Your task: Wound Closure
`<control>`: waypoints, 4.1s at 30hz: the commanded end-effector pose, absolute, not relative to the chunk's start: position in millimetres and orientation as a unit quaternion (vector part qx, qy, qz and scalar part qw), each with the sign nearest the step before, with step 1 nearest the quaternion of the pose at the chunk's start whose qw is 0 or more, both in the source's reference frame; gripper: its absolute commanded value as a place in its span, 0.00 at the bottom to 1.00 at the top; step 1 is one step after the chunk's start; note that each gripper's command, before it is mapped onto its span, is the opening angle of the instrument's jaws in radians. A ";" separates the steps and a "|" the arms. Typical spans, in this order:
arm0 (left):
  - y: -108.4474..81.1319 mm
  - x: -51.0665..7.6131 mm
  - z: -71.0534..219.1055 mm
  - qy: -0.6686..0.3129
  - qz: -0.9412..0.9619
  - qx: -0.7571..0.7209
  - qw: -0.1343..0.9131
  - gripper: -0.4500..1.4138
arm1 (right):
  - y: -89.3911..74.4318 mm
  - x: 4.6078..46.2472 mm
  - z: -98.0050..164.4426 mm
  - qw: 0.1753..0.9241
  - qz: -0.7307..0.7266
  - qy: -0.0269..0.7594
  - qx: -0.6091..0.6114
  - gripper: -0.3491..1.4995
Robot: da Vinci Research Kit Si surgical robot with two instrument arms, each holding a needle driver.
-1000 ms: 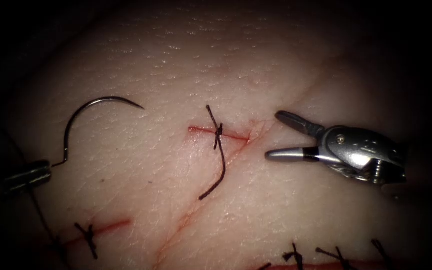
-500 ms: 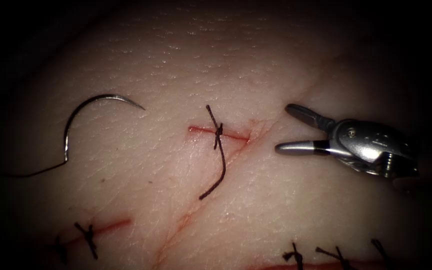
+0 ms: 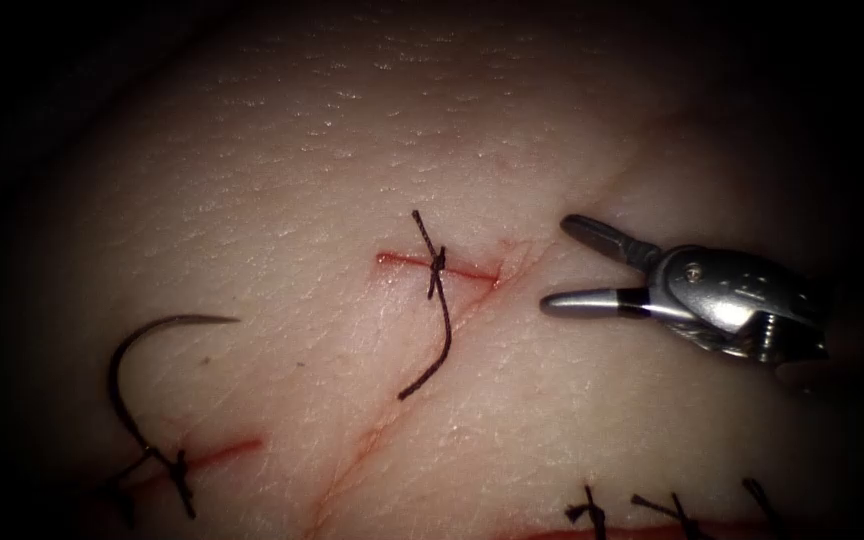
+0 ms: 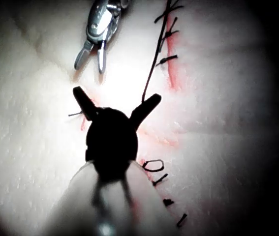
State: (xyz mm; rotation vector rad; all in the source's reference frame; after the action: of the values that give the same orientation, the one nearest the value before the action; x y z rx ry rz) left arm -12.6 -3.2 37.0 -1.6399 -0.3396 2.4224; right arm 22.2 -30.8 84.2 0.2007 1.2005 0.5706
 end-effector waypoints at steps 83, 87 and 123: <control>-10.7 -27.8 73.6 -0.100 0.902 -0.380 0.179 0.49 | -33.0 22.7 82.9 0.787 0.252 0.552 0.111 0.93; -11.1 -28.6 74.3 -0.115 0.901 -0.372 0.188 0.49 | -33.2 22.9 82.8 0.790 0.250 0.548 0.113 0.93; -12.6 -29.3 80.3 -0.179 0.911 -0.323 0.184 0.00 | -34.0 23.9 82.5 0.794 0.247 0.544 0.113 0.93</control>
State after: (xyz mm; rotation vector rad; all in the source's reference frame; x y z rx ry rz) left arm -28.6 -12.1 79.8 -0.9087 -0.5083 2.5673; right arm 23.2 -33.4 82.0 0.2395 1.1660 0.5324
